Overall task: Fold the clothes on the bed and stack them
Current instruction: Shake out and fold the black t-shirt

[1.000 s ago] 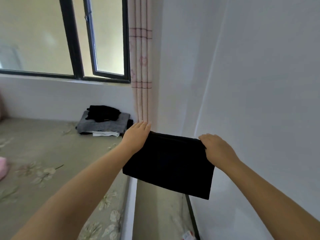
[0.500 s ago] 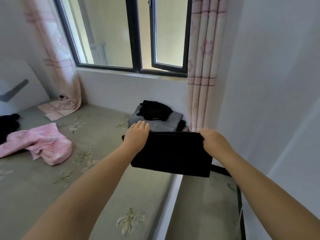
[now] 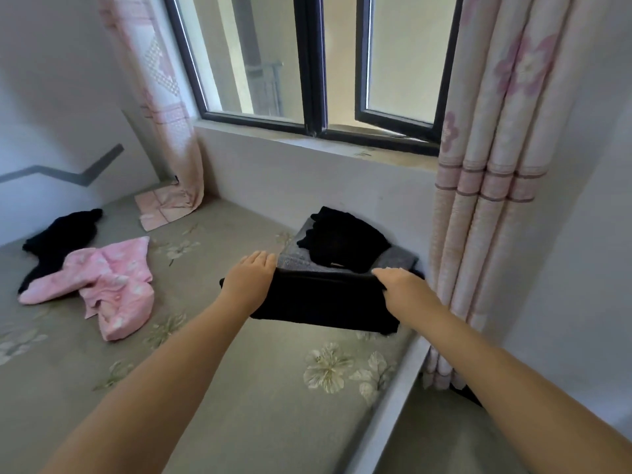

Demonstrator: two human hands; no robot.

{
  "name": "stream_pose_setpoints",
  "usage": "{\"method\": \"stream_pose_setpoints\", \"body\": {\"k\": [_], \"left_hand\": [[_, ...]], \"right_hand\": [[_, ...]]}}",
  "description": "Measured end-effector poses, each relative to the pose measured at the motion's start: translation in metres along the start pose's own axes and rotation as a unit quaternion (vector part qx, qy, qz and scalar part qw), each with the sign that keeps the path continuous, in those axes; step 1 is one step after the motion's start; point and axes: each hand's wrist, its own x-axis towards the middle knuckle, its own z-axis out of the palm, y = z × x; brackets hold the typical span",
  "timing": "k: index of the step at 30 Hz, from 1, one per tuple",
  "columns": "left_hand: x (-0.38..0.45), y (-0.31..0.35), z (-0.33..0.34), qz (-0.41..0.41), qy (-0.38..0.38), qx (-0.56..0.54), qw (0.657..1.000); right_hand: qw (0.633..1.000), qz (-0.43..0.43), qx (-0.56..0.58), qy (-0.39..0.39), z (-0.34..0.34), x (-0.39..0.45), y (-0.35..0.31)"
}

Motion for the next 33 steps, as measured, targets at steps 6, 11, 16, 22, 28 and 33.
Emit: {"method": "stream_pose_setpoints", "body": {"k": [6, 11, 16, 22, 28, 33], "left_hand": [[0.163, 0.005, 0.049, 0.019, -0.009, -0.038, 0.999], [0.31, -0.001, 0.068, 0.004, 0.013, -0.093, 0.996], [0.373, -0.011, 0.122, 0.014, 0.107, -0.159, 0.981], [0.34, 0.034, 0.239, 0.031, -0.236, -0.132, 0.962], [0.289, 0.074, 0.252, 0.014, -0.251, -0.168, 0.953], [0.25, 0.073, 0.211, -0.088, -0.185, -0.182, 0.962]], "right_hand": [[0.999, 0.032, 0.013, -0.031, 0.019, 0.134, 0.074], [0.997, 0.067, -0.003, 0.029, 0.018, 0.253, 0.124], [0.987, -0.039, -0.099, 0.118, 0.066, 0.303, 0.132], [0.942, 0.005, -0.089, -0.323, 0.201, 0.298, 0.144], [0.923, -0.026, -0.116, -0.367, 0.211, 0.284, 0.156], [0.941, -0.086, -0.112, -0.309, 0.174, 0.278, 0.143]]}}
